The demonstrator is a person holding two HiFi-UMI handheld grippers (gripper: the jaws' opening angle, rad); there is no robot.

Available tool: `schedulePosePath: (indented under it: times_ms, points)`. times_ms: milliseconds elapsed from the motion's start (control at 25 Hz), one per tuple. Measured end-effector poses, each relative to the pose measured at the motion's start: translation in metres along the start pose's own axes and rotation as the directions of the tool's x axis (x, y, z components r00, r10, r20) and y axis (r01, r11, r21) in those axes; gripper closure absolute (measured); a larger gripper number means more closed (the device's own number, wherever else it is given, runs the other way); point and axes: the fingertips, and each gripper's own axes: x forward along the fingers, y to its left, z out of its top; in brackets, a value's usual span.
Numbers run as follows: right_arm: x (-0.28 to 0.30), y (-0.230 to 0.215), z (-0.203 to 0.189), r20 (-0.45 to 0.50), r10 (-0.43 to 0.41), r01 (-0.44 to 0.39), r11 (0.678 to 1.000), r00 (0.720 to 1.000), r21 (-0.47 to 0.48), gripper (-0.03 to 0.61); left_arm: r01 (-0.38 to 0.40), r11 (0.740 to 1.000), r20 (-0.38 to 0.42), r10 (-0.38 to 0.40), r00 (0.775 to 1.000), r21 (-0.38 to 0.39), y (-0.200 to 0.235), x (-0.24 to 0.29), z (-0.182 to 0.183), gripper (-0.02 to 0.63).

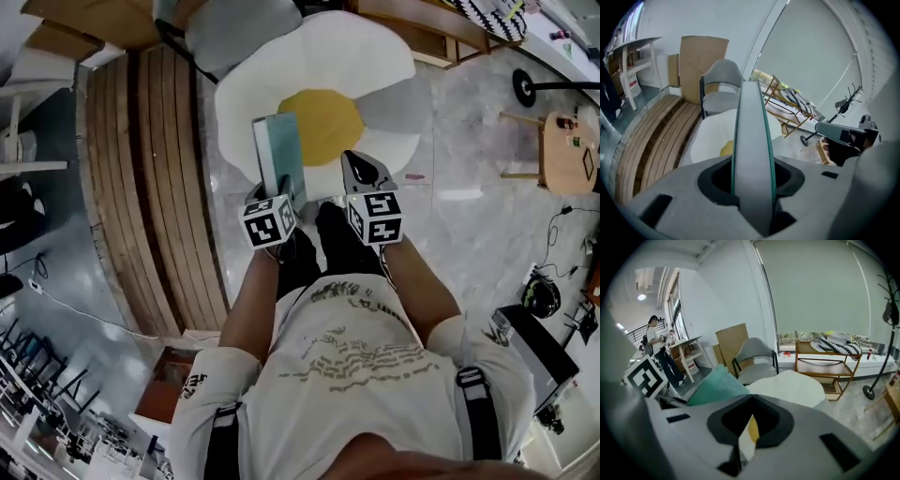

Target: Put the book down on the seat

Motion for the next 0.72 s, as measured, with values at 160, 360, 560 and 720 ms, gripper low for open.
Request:
schedulePosePath:
  times_ms: [160, 360, 560, 720]
  points:
    - [0.032, 0.002, -0.027, -0.047, 0.018, -0.017, 1.0, 0.999, 0.018, 0.552, 0.006, 1.0, -0.034, -0.007, 0.999, -0.016, 0.009, 0.024, -0.019, 0.445]
    - [0.073, 0.008, -0.069, -0.106, 0.059, -0.057, 0.998, 0.993, 0.028, 0.552, 0.011, 1.0, -0.063, -0.013, 0.998, -0.027, 0.032, 0.058, -0.041, 0.445]
    - [0.115, 0.001, -0.113, -0.16, 0.07, -0.07, 0.998, 0.985, 0.01, 0.552, 0.011, 1.0, -0.089, -0.012, 0.996, -0.015, 0.068, 0.1, -0.061, 0.445]
    - [0.145, -0.013, -0.142, -0.173, 0.062, -0.061, 0.998, 0.983, 0.016, 0.552, 0.017, 0.999, -0.103, -0.014, 0.995, 0.03, 0.09, 0.133, -0.073, 0.445]
